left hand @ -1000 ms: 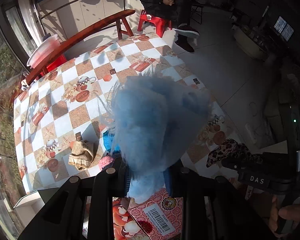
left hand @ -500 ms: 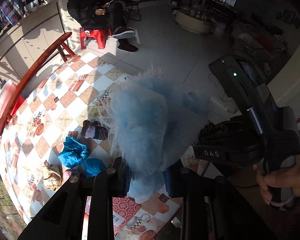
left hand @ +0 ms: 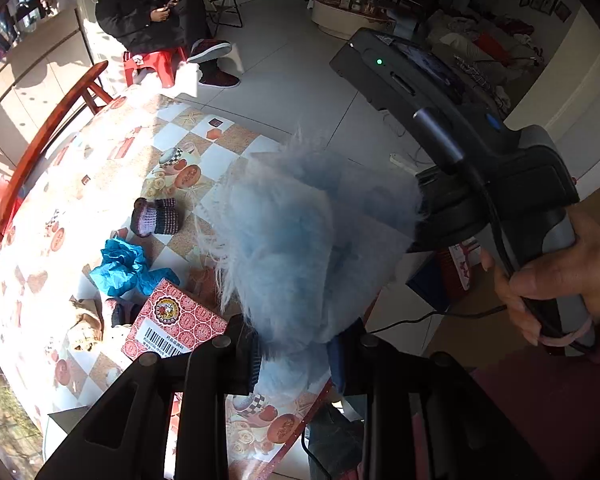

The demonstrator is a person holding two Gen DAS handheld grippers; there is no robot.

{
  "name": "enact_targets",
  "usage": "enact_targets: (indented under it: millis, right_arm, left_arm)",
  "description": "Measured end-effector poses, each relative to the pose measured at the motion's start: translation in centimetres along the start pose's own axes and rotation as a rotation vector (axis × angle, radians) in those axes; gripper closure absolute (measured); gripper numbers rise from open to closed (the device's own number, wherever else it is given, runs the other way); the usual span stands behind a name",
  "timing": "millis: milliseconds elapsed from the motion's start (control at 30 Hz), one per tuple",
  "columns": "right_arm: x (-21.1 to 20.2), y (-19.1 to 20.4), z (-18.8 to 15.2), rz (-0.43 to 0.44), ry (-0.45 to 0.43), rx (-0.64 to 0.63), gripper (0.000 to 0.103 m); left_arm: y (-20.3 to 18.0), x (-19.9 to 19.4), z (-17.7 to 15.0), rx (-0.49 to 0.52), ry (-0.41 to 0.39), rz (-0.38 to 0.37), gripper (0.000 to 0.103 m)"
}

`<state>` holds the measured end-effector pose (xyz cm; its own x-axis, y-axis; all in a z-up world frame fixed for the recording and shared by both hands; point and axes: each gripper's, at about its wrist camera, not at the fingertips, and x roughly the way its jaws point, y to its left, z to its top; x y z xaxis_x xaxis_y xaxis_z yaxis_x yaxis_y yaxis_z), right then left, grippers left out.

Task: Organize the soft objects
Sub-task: 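Lift the blue duster with the left gripper while the right lifts the leopard scarf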

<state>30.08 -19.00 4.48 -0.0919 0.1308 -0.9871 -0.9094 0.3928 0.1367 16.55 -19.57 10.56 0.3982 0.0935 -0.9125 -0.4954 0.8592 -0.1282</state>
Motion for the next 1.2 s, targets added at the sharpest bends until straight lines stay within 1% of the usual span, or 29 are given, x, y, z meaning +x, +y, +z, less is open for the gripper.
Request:
enact_targets:
  millis: [233,333,700,933,1200]
  right_arm:
    - [0.3,2.5,-1.7,0.006,0.020,-0.078,0.067]
    - [0.4,3.7,-2.7,0.015,0.030,-0.126,0.067]
    - [1.1,9.7,-6.1,0.065,0.083,-0.348,0.067]
    - [0.6,13.8,-7.5,0.096,0.089,-0.504,0.067]
    - [-1.5,18.7,-8.5,0.139,0.066,-0.650,0.067]
  left_arm:
    - [0.9,-1.4,-2.8,-0.018,-0.011,0.023,0.074]
    - [2.0,-2.1,-4.3,-0.051,-0.014,0.041,0.074]
    - [5.8,-4.9,-10.0,-0.208,-0.021,0.125,0.074]
    - [8.2,-6.6,-12.4,-0.331,-0.054,0.187,0.074]
    - [11.1,-8.6,-15.3,-0.463,-0.074,0.260,0.074]
